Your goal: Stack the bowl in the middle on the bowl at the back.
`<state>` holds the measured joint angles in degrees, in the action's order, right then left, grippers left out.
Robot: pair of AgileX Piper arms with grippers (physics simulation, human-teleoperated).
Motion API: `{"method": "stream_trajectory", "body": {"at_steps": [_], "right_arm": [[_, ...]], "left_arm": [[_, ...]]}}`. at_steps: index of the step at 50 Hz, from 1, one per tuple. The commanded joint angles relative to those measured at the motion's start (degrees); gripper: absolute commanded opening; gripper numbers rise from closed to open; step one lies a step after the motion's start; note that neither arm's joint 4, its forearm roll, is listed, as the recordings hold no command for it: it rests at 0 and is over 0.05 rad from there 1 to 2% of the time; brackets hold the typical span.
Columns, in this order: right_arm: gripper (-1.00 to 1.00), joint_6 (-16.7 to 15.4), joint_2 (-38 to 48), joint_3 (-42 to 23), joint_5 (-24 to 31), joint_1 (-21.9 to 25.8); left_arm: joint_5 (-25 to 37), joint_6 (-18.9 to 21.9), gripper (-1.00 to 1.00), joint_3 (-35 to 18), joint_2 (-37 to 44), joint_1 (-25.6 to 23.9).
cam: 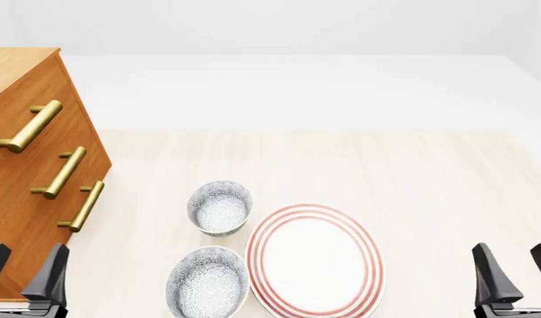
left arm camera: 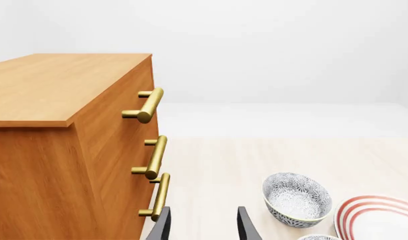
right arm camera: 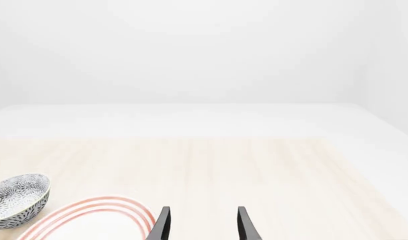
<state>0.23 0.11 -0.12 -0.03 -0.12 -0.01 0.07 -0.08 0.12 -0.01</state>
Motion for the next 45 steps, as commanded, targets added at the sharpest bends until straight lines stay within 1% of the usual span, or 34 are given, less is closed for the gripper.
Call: {"method": "stream_trajectory", "body": {"at_steps": [1,12,17,19,22,23,25,26,28,29,31,32,33,34,36,37,38,39,40,41,42,44,45], "right_arm": [[1.00,0.60,0.16,-0.30,-0.09,-0.42],[1.00,1.39,-0.04,-0.52,-0.13,-1.10],[1.00,1.62,-0.04,-0.59,-0.03,-1.43],[1.00,1.78,-0.03,-0.63,0.02,-1.61],[1.00,1.88,-0.02,-0.64,-0.01,-1.64],[1.00,2.01,0.01,-0.62,0.03,-1.74],[1.00,2.07,0.02,-0.59,0.05,-1.79],[1.00,2.16,0.03,-0.58,0.08,-1.80],[1.00,2.32,0.01,-0.62,0.10,-1.88],[1.00,2.55,0.00,-0.65,0.12,-1.96],[1.00,2.74,-0.01,-0.69,0.16,-2.04],[1.00,2.84,-0.01,-0.71,0.16,-2.12],[1.00,2.90,0.00,-0.70,0.16,-2.12],[1.00,2.90,0.00,-0.70,0.16,-2.12],[1.00,3.00,0.03,-0.65,0.20,-2.19],[1.00,3.04,0.03,-0.64,0.21,-2.23],[1.00,3.14,0.05,-0.63,0.22,-2.32],[1.00,3.18,0.08,-0.60,0.21,-2.36],[1.00,3.24,0.12,-0.57,0.21,-2.33],[1.00,3.27,0.13,-0.56,0.21,-2.32],[1.00,3.30,0.12,-0.58,0.23,-2.29],[1.00,3.36,0.11,-0.59,0.23,-2.30],[1.00,3.45,0.09,-0.63,0.24,-2.28]], "left_arm": [[-0.12,0.31,1.00,-0.16,0.37,-0.08],[0.12,0.23,1.00,-0.48,0.08,0.41],[0.66,-1.26,1.00,-1.79,0.08,1.48],[1.67,-1.01,1.00,-2.47,0.05,-0.78],[2.44,-1.74,1.00,-3.37,0.14,-0.98],[3.02,-2.47,1.00,-4.23,0.05,-2.80],[3.63,-2.95,1.00,-4.54,0.06,-3.21],[4.27,-2.14,1.00,-5.18,-0.04,-2.87],[5.50,-1.60,1.00,-6.46,-0.02,-3.86],[6.62,-3.10,1.00,-8.44,0.01,-4.05],[8.62,-2.10,1.00,-10.67,0.39,-4.82],[9.73,-3.56,1.00,-12.69,0.79,-4.80],[10.24,-2.41,1.00,-13.79,1.57,-5.72],[10.22,-2.41,1.00,-13.80,1.60,-5.72],[11.23,-2.51,1.00,-16.32,4.58,-7.62],[11.66,-1.32,1.00,-17.17,5.73,-8.22],[12.36,-2.57,1.00,-18.17,8.30,-8.80],[12.94,-1.66,1.00,-18.76,9.27,-9.69],[14.07,-1.58,1.00,-19.69,9.20,-10.17],[15.37,-3.56,1.00,-20.80,11.09,-10.70],[16.03,-1.73,1.00,-21.32,12.40,-11.73],[17.19,-1.95,1.00,-22.28,12.50,-11.56],[19.20,-2.70,1.00,-24.25,15.90,-12.28]]}}
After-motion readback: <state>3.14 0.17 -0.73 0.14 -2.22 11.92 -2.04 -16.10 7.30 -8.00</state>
